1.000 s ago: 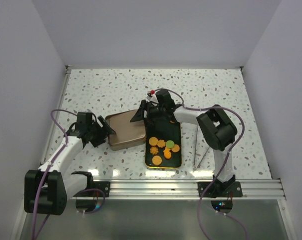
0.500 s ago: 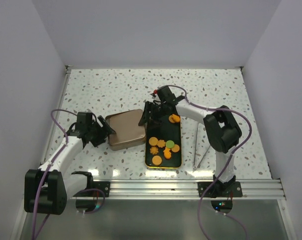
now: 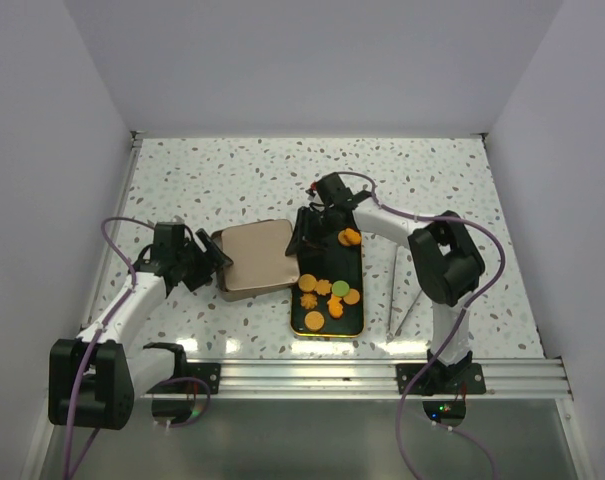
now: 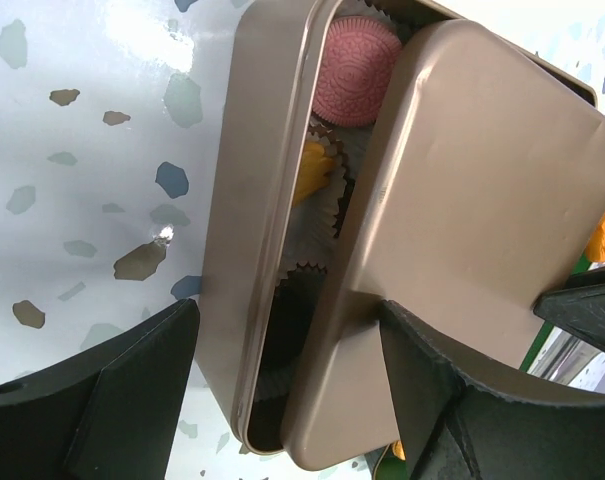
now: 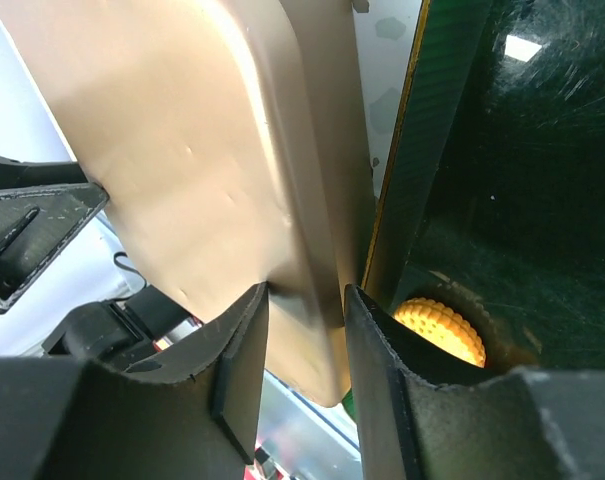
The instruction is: Pack the cookies
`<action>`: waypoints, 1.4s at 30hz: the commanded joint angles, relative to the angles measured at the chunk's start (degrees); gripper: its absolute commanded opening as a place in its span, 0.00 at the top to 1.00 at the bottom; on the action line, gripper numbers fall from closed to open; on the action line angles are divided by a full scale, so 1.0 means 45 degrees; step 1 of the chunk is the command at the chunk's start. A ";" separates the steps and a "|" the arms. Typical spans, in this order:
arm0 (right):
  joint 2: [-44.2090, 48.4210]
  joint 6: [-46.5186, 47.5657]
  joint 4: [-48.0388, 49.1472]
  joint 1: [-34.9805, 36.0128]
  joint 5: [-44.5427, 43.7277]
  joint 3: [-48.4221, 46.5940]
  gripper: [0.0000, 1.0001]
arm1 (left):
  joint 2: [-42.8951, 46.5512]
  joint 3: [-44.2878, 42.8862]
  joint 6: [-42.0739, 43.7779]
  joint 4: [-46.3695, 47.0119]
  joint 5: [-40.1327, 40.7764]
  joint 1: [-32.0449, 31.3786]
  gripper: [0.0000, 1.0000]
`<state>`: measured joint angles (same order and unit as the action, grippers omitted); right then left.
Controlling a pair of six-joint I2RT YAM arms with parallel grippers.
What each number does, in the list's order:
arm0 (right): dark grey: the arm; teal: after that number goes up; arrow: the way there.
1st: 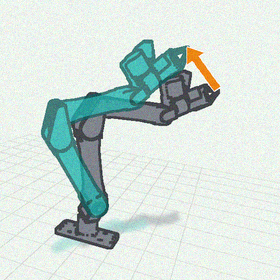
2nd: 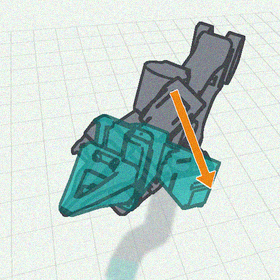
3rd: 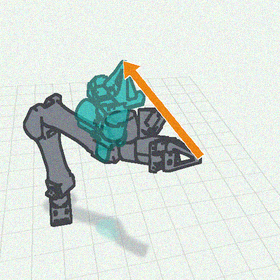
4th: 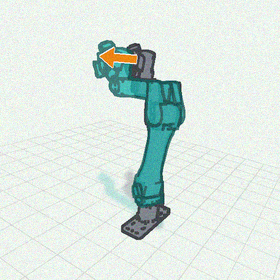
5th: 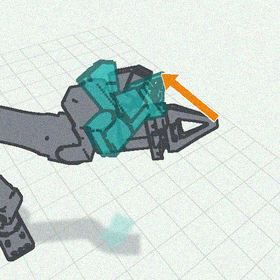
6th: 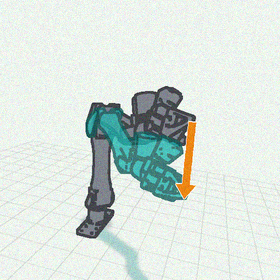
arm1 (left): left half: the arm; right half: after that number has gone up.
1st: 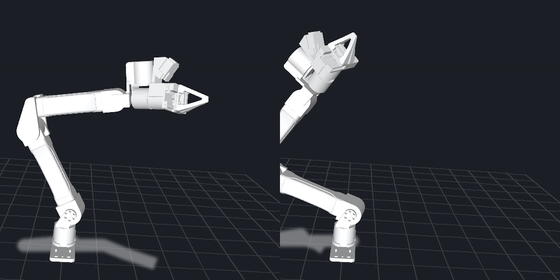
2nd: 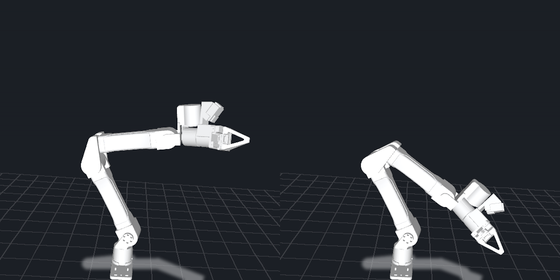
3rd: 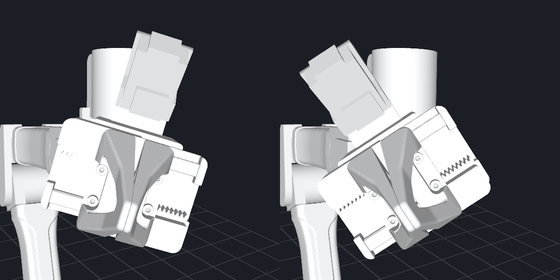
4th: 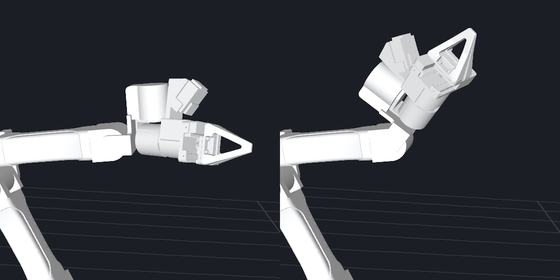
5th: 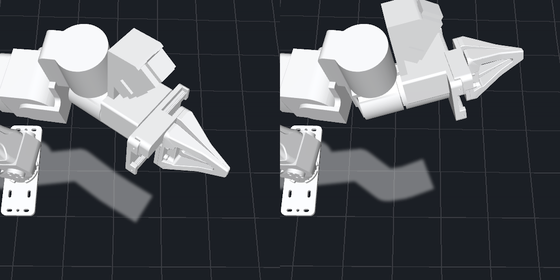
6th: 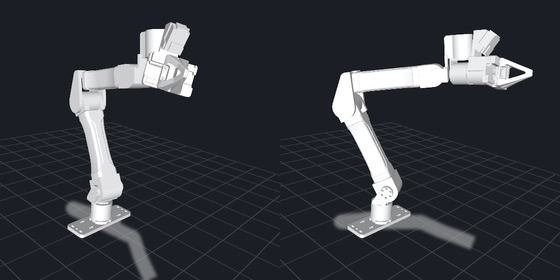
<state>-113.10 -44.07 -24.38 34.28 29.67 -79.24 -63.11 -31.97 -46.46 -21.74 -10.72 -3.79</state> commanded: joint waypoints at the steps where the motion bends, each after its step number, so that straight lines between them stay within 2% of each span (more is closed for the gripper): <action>1: 0.0212 0.0068 -0.0246 -0.0021 -0.0402 -0.0320 0.61 | 0.0001 0.0151 0.0109 0.0104 0.0176 0.0003 0.22; 14: -0.1175 -0.0030 -0.0500 0.0116 -0.0461 -0.1744 0.62 | 0.0040 0.0053 0.0207 0.0084 0.0175 0.0003 0.22; 21: -0.1820 -0.0108 -0.0734 0.0331 -0.0558 -0.2468 0.53 | 0.0002 0.0053 0.0324 0.0026 0.0214 0.0003 0.23; 30: -0.1956 -0.0654 -0.1066 0.0545 -0.0792 -0.2820 0.51 | -0.0174 0.0053 0.0304 0.0240 0.0078 0.0003 0.23; 42: -0.2093 -0.1728 -0.1242 0.0780 -0.0871 -0.3152 0.50 | -0.0662 -0.1411 0.0870 -0.0676 0.0546 0.0003 0.22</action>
<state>-121.12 -49.39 -29.52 36.95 26.68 -91.13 -65.43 -34.83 -45.08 -23.09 -10.15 -3.79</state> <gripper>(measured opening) 0.503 0.777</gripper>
